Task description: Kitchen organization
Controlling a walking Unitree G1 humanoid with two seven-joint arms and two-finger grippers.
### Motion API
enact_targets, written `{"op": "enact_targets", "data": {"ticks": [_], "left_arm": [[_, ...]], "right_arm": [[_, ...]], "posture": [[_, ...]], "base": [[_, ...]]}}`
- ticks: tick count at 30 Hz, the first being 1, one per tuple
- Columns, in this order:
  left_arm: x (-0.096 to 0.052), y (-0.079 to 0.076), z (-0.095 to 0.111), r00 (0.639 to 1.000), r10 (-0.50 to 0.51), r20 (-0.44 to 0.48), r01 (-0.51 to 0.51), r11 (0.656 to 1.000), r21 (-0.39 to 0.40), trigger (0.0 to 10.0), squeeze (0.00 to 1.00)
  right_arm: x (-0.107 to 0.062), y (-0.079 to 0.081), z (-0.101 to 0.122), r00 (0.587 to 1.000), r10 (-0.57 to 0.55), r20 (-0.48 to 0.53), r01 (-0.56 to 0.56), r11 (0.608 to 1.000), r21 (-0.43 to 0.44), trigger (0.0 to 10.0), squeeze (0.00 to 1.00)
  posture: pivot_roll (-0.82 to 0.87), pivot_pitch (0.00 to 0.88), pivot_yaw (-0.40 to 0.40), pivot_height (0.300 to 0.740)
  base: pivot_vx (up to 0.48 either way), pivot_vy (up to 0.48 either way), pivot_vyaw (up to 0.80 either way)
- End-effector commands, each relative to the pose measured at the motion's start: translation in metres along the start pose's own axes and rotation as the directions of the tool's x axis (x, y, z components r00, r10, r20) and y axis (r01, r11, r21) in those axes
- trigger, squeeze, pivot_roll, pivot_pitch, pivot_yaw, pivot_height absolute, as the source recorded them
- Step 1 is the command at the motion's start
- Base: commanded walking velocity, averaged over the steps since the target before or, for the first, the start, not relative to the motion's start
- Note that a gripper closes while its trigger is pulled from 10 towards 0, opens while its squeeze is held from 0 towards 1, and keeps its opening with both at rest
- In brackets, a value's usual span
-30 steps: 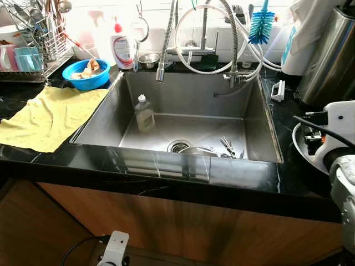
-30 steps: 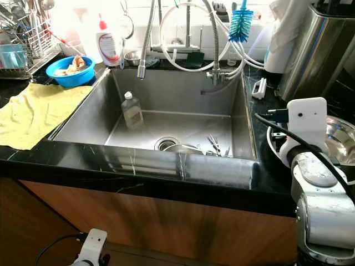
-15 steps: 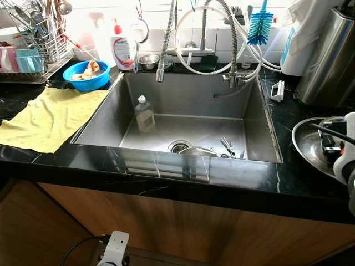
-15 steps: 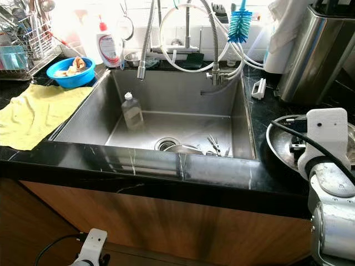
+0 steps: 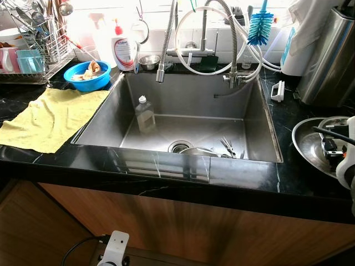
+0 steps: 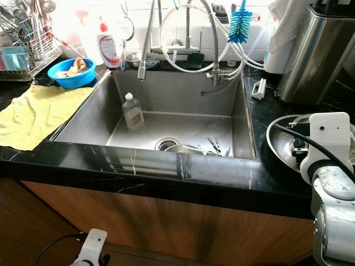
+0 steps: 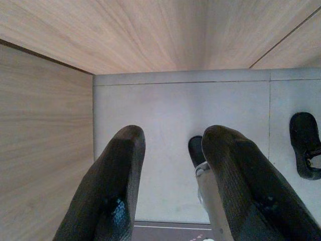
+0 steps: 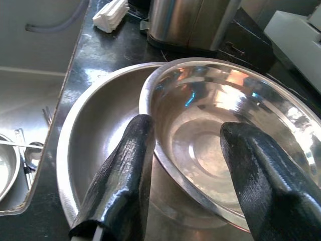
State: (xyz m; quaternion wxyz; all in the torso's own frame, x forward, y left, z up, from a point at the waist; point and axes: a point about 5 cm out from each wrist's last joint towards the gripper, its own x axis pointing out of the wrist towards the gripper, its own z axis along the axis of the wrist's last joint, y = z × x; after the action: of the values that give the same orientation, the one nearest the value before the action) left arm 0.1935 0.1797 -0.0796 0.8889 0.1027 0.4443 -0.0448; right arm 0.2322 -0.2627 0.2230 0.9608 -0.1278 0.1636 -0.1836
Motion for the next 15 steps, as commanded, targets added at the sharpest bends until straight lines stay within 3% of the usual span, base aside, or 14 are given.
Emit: {"op": "enact_targets", "data": {"ticks": [1, 7, 8, 15], "left_arm": [[0.0, 0.003, 0.0, 1.0, 0.004, -0.001, -0.004, 1.0, 0.009, 10.0, 0.0], [0.0, 0.003, 0.0, 1.0, 0.003, -0.002, -0.003, 1.0, 0.008, 10.0, 0.0], [0.0, 0.003, 0.0, 1.0, 0.003, -0.002, -0.003, 1.0, 0.008, 10.0, 0.0], [0.0, 0.003, 0.0, 1.0, 0.003, -0.002, -0.003, 1.0, 0.006, 10.0, 0.0]], "right_arm": [[-0.004, 0.0, 0.008, 0.999, 0.014, 0.044, -0.014, 1.0, 0.014, 10.0, 1.0], [-0.003, -0.001, 0.006, 0.999, 0.018, 0.031, -0.019, 1.0, 0.017, 10.0, 0.96], [-0.003, -0.001, 0.005, 0.999, 0.023, 0.027, -0.023, 1.0, 0.013, 10.0, 0.0], [-0.001, 0.003, -0.002, 0.998, 0.059, 0.003, -0.06, 0.998, 0.014, 10.0, 0.0]], "posture": [[-0.24, 0.0, 0.069, 0.74], [-0.24, 0.0, 0.068, 0.74], [-0.24, 0.0, 0.068, 0.74], [-0.24, 0.0, 0.066, 0.74]], "base": [[0.0, 0.0, 0.0], [0.0, 0.0, 0.0], [0.0, 0.0, 0.0], [0.0, 0.0, 0.0]]}}
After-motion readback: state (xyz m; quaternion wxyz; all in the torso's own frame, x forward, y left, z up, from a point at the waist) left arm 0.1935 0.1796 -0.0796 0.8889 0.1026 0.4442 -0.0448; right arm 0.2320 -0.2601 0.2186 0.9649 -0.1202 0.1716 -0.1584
